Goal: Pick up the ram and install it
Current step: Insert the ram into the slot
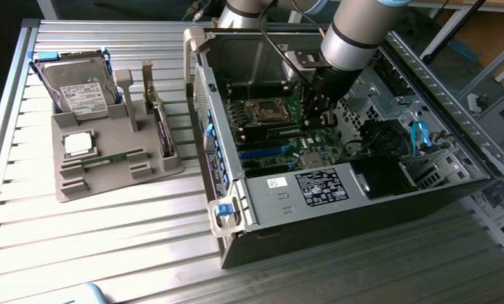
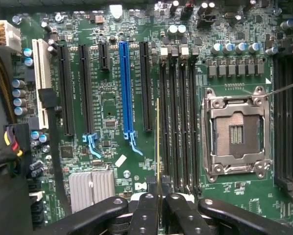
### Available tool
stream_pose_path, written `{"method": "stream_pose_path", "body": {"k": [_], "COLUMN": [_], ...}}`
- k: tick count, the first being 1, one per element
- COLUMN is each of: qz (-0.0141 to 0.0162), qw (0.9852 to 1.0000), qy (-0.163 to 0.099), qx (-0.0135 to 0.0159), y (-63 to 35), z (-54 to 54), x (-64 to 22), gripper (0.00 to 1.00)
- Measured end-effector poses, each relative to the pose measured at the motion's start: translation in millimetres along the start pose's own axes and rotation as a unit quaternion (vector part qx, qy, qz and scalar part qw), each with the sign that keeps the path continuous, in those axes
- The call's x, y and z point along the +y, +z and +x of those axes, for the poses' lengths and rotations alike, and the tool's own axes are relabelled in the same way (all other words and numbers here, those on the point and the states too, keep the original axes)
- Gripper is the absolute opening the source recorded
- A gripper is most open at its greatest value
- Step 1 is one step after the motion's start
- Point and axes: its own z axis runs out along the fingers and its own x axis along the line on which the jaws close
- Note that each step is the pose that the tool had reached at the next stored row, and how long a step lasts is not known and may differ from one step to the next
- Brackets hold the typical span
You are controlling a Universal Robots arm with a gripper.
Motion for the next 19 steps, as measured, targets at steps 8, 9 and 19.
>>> {"method": "stream_pose_path", "body": {"k": [8, 9, 19], "qz": [0.0, 0.0, 0.0], "qw": [1.0, 1.0, 1.0], "qy": [0.0, 0.0, 0.0], "qx": [0.0001, 0.0, 0.001], "y": [0.9, 1.0, 2.2], "z": [-11.8, -11.8, -12.7], "x": [3.6, 5.3, 18.5], "gripper": [0.12, 0.12, 0.12]}}
